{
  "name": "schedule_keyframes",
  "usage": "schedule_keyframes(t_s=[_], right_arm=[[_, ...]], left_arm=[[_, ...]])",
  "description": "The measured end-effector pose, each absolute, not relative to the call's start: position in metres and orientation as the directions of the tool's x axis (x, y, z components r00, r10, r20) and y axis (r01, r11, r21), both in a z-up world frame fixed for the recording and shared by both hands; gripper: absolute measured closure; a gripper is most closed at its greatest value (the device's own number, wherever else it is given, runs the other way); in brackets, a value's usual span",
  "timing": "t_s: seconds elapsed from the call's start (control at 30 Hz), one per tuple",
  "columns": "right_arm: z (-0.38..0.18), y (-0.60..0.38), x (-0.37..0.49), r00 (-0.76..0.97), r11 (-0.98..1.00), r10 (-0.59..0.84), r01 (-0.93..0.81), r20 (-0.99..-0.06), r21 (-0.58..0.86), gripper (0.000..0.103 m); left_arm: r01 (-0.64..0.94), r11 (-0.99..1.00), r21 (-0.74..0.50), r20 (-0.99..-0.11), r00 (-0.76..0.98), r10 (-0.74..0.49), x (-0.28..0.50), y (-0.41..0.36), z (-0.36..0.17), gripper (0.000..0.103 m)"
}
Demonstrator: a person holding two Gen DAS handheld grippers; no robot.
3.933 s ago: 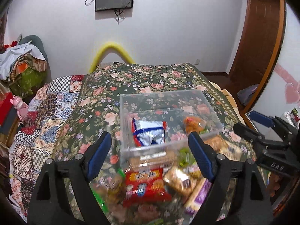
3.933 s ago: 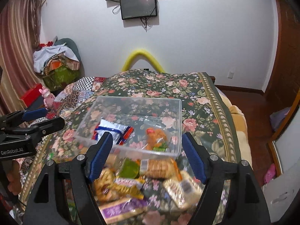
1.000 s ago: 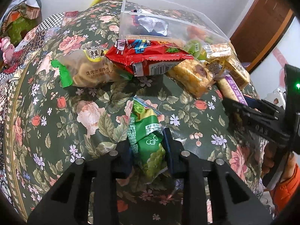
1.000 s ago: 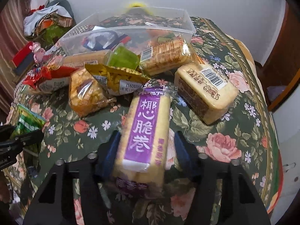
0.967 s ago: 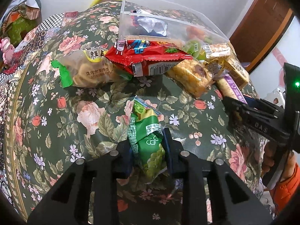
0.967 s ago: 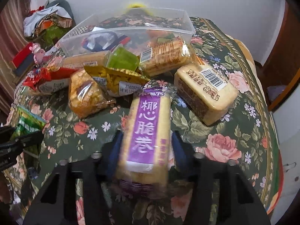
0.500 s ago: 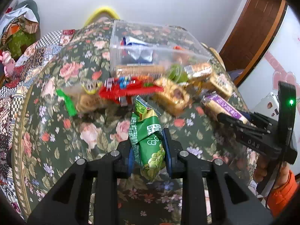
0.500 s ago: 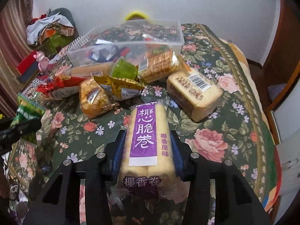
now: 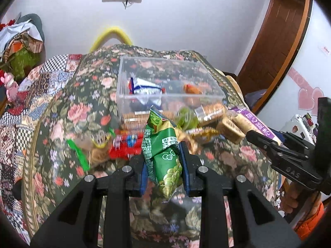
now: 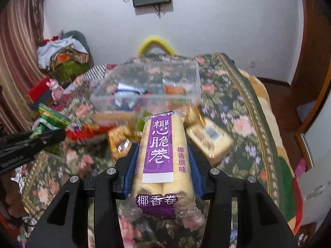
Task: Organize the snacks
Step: 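Carry the pea bag with the left gripper while the right gripper carries the coconut roll over the box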
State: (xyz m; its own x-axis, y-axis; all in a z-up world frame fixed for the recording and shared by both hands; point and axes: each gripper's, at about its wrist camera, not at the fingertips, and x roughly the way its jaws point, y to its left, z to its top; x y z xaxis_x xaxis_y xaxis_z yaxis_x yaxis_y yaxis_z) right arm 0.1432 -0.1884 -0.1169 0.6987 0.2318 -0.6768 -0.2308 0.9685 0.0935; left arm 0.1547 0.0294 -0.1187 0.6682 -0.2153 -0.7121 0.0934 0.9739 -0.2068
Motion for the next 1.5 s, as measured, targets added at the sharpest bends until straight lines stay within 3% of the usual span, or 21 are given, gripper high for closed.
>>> schedule_keyframes(t_s=[0.5,0.9,1.5], right_arm=[[-0.087,-0.167,0.185,0.751,0.954,0.28,-0.287,-0.598,0.087,0.061],[-0.086,-0.157,0.229,0.765,0.954,0.269,-0.296,-0.586,0.051,0.061],[-0.115,-0.158,0.299,0.701,0.954,0.252,-0.297,-0.667,0.048,0.061]], left_arm=[[0.111,0.979,-0.174,-0.669,0.716,-0.2,0.209,0.025,-0.091,0.076],[0.138,0.979,-0.147,-0.643,0.739,-0.201,0.265,0.015,-0.082,0.077],[0.161,0.98,-0.121,-0.762,0.618,-0.196,0.35,-0.001,-0.128,0.077]])
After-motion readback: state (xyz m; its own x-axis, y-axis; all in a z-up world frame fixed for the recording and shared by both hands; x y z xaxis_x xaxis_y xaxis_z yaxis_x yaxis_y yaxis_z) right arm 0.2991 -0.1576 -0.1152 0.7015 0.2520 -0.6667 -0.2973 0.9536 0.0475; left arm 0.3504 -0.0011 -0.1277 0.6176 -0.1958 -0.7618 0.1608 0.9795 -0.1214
